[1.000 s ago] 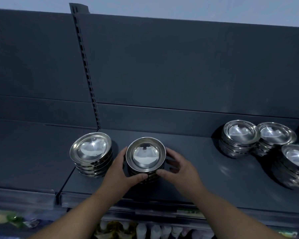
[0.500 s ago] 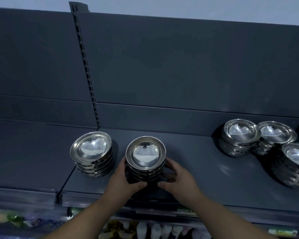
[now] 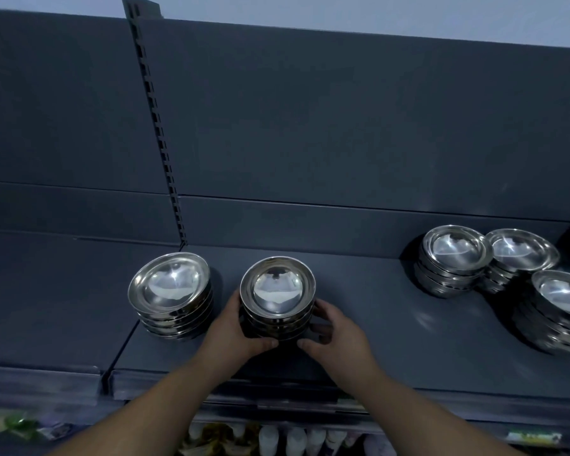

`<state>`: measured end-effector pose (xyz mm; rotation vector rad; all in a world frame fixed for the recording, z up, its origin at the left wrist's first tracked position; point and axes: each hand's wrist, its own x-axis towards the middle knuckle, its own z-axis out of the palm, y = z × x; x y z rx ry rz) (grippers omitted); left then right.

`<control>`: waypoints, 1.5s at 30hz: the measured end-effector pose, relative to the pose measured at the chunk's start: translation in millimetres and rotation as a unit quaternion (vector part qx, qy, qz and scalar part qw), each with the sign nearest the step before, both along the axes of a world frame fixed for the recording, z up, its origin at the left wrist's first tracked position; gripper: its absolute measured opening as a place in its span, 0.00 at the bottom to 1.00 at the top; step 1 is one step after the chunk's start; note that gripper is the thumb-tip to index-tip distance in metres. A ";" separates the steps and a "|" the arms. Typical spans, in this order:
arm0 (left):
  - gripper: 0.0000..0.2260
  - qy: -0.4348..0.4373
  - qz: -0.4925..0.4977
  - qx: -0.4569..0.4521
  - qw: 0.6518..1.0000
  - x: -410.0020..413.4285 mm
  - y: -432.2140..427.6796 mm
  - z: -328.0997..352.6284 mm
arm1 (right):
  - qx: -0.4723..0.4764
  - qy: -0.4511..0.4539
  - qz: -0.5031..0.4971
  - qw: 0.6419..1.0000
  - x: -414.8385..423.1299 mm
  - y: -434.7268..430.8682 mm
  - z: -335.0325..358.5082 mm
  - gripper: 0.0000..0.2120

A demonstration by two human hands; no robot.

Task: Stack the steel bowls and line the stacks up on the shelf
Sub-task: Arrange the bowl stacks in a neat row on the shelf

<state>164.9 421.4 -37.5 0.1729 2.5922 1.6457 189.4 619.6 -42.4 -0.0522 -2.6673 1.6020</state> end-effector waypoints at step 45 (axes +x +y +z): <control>0.30 0.002 -0.003 -0.221 0.975 72.8 13.5 10.4 | 0.272 -0.072 -0.068 0.957 104.9 64.4 20.1 0.33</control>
